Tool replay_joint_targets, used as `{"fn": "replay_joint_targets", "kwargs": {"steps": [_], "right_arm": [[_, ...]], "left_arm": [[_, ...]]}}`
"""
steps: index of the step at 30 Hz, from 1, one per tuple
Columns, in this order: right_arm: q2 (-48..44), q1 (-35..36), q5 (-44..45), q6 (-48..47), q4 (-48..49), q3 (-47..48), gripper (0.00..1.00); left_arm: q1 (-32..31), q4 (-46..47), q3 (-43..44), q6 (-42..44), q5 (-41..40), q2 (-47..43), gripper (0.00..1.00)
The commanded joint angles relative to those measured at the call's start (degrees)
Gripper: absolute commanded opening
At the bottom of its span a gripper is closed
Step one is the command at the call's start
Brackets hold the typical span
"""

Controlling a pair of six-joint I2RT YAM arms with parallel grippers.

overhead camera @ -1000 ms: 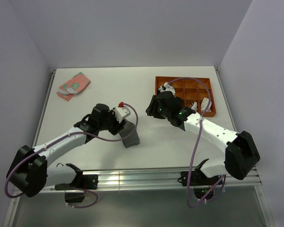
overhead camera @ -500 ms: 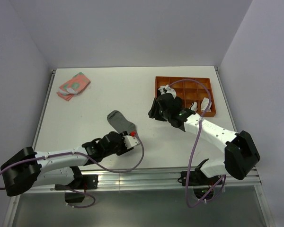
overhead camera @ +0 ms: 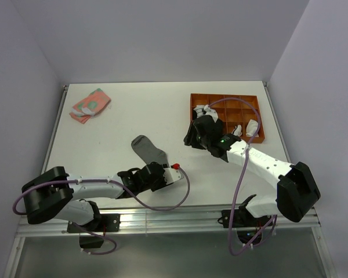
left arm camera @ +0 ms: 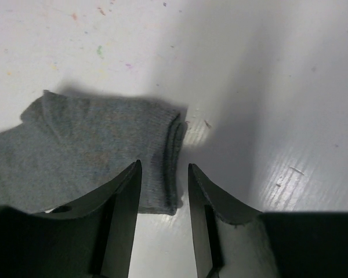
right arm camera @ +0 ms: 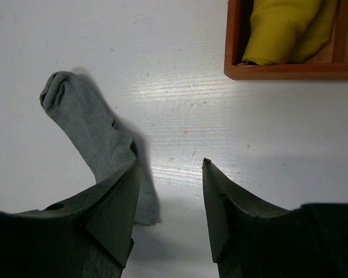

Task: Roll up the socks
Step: Adjust the sock at the center of the board.

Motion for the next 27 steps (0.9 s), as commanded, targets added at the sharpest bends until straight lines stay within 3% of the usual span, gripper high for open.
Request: {"fn": "replay_joint_targets", "kwargs": {"steps": [1, 16, 27], "right_arm": [[-2.51, -0.36, 2.09, -0.04, -0.18, -0.55, 0.54], [-2.68, -0.36, 1.91, -1.79, 0.17, -1.69, 0.53], [-2.77, -0.36, 1.12, -2.85, 1.05, -2.75, 0.53]], "left_arm": [[-0.90, -2.76, 2.91, -1.69, -0.40, 2.41, 0.42], [0.94, -6.10, 5.02, -1.69, 0.92, 8.39, 0.42], [3.94, -6.46, 6.78, -1.16, -1.71, 5.58, 0.46]]}}
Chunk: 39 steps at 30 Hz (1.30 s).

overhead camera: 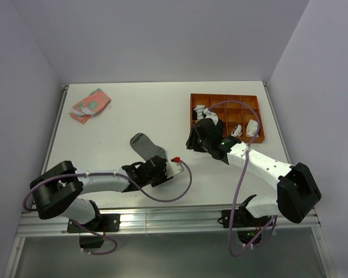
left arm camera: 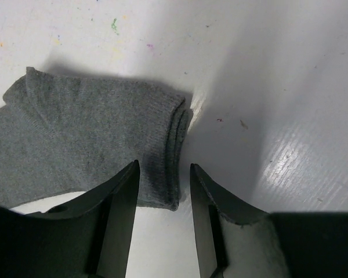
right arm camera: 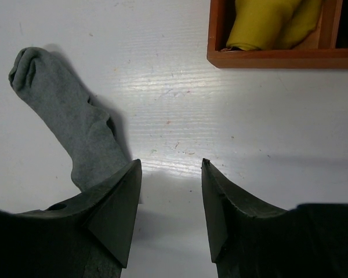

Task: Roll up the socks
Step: Adjust the sock at the center of the board.

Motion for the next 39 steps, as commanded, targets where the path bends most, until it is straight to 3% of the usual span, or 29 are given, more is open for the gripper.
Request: {"fn": "replay_joint_targets", "kwargs": {"steps": [1, 5, 13, 19, 23, 27, 34, 39], "right_arm": [[-1.77, -0.34, 0.70, -1.03, 1.68, -0.35, 0.53], [-1.85, -0.34, 0.35, -1.12, 2.12, -0.96, 0.53], [-2.73, -0.26, -0.44, -1.56, 2.48, -2.10, 0.52], [-3.26, -0.26, -0.61, -2.53, 2.12, -2.81, 0.52], [-3.79, -0.08, -0.70, -3.58, 2.12, -3.33, 0.51], [-4.05, 0.27, -1.23, -4.98, 2.39, -3.51, 0.51], [-4.75, 2.82, -2.72, -8.06, 5.11, -4.21, 0.49], [-6.51, 7.02, -5.01, -12.28, 10.11, -5.35, 0.50]], "left_arm": [[0.66, -1.34, 1.91, -0.20, -1.41, -0.54, 0.46], [0.92, -0.99, 1.64, -0.11, -1.32, -0.63, 0.49], [3.12, -3.80, 3.49, -0.02, 2.62, 3.50, 0.46], [4.70, -7.84, 4.19, 1.03, 9.83, 3.60, 0.34], [6.19, -11.27, 4.81, 3.31, 16.42, 1.93, 0.23], [11.01, -16.01, 7.26, 5.33, 28.17, 0.70, 0.16], [21.21, -29.27, 14.03, 12.96, 47.26, 2.01, 0.13], [29.38, -42.54, 21.49, 19.91, 57.63, 9.73, 0.10]]}}
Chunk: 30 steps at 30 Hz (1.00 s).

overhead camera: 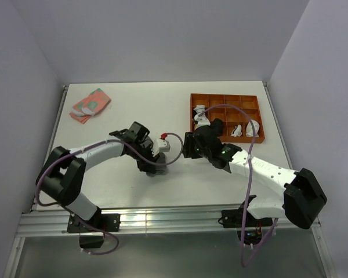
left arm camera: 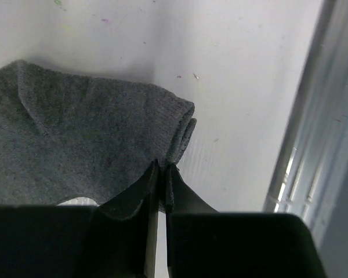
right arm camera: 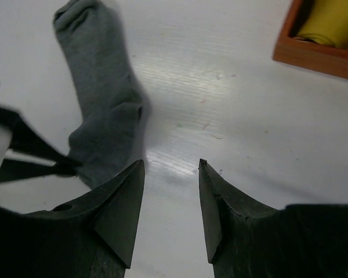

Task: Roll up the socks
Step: Adjust the sock at the center of the board.

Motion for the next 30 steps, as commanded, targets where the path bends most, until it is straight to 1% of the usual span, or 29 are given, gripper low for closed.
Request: {"fn": "replay_joint_targets", "kwargs": {"steps": [1, 2, 3, 4, 5, 7, 9, 12, 16, 18, 21, 25, 30], "right_arm": [[-2.71, 3.39, -1.92, -4.46, 6.56, -1.14, 0.50], [-2.71, 4.26, -2.19, -5.86, 7.17, -1.23, 0.50], [-2.71, 5.06, -2.37, -6.39, 8.40, -1.23, 0.50], [-2.10, 6.28, -3.41, -7.18, 8.93, -1.23, 0.51], [-1.83, 6.90, -3.77, -8.67, 9.55, -1.14, 0.51], [-0.87, 9.09, -4.21, -10.17, 10.69, -0.35, 0.51], [1.24, 10.42, -6.14, -12.45, 11.40, 0.09, 0.52], [4.48, 12.09, -9.66, -15.36, 16.21, 0.18, 0.52], [8.36, 13.59, -12.82, -18.26, 21.67, -0.78, 0.54], [9.85, 13.94, -15.27, -19.23, 25.52, -1.92, 0.57], [12.05, 14.29, -16.69, -20.46, 27.74, -1.50, 0.58], [17.75, 15.78, -17.84, -21.60, 27.66, 1.05, 0.58], [22.07, 17.28, -16.79, -22.04, 28.79, 2.81, 0.58]], "left_arm": [[4.76, -12.52, 6.33, 8.96, 14.36, 5.19, 0.10], [6.95, -17.15, 7.65, 10.56, 15.78, 8.43, 0.10], [7.93, -19.37, 8.80, 12.14, 16.84, 10.03, 0.10], [8.63, -22.09, 10.90, 15.72, 18.85, 11.78, 0.10], [9.86, -25.69, 11.79, 17.15, 19.48, 14.93, 0.10], [10.74, -29.57, 13.46, 21.36, 20.71, 18.02, 0.10], [12.15, -34.22, 15.66, 23.74, 22.73, 22.25, 0.10], [13.82, -40.38, 18.74, 29.36, 24.58, 27.26, 0.09], [16.11, -46.88, 21.99, 33.42, 26.34, 31.48, 0.09], [17.51, -48.48, 23.66, 33.69, 26.61, 33.59, 0.09], [18.75, -48.40, 24.10, 33.51, 25.91, 34.91, 0.09], [19.10, -47.43, 23.40, 32.28, 24.94, 35.27, 0.09], [19.27, -45.76, 23.49, 30.17, 24.32, 35.71, 0.09]]}}
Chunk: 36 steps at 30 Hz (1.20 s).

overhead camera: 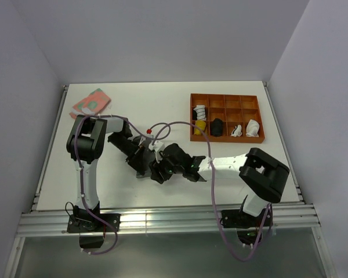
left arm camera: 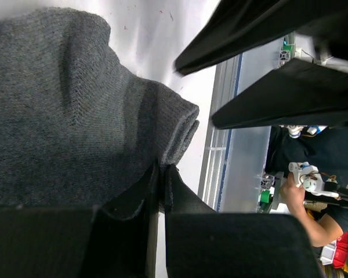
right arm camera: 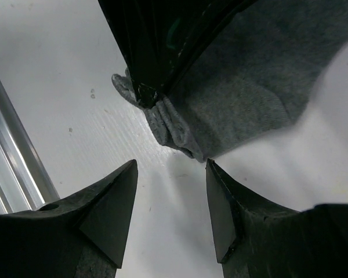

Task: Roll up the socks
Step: Adjust the sock at the center of the board.

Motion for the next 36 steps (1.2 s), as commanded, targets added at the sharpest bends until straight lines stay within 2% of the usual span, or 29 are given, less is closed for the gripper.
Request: {"fn": "replay_joint_targets", "kwargs": {"steps": [1, 12, 18, 24, 36], "right_arm": [[1.64, 1.15, 0.15, -1.69, 4.45, 2.79, 0.58], [4.63, 3.52, 8.94, -3.45, 3.49, 6.04, 0.58], [7.44, 3.88, 8.07, -4.07, 2.61, 7.72, 0.57], [5.69, 3.96, 7.28, -3.27, 5.16, 4.64, 0.57], [8.59, 3.96, 4.90, -3.54, 5.60, 4.90, 0.54]], "left_arm": [[0.08, -1.13, 0.95, 0.10, 0.85, 0.56, 0.08], [0.08, 0.63, 0.87, -1.93, 0.32, 1.00, 0.08], [0.08, 0.98, 0.69, -2.37, 0.41, 1.09, 0.08], [0.08, 1.50, 0.69, -2.98, 0.23, 1.09, 0.08], [0.08, 1.59, 1.30, -3.51, 0.32, 1.97, 0.08]]}}
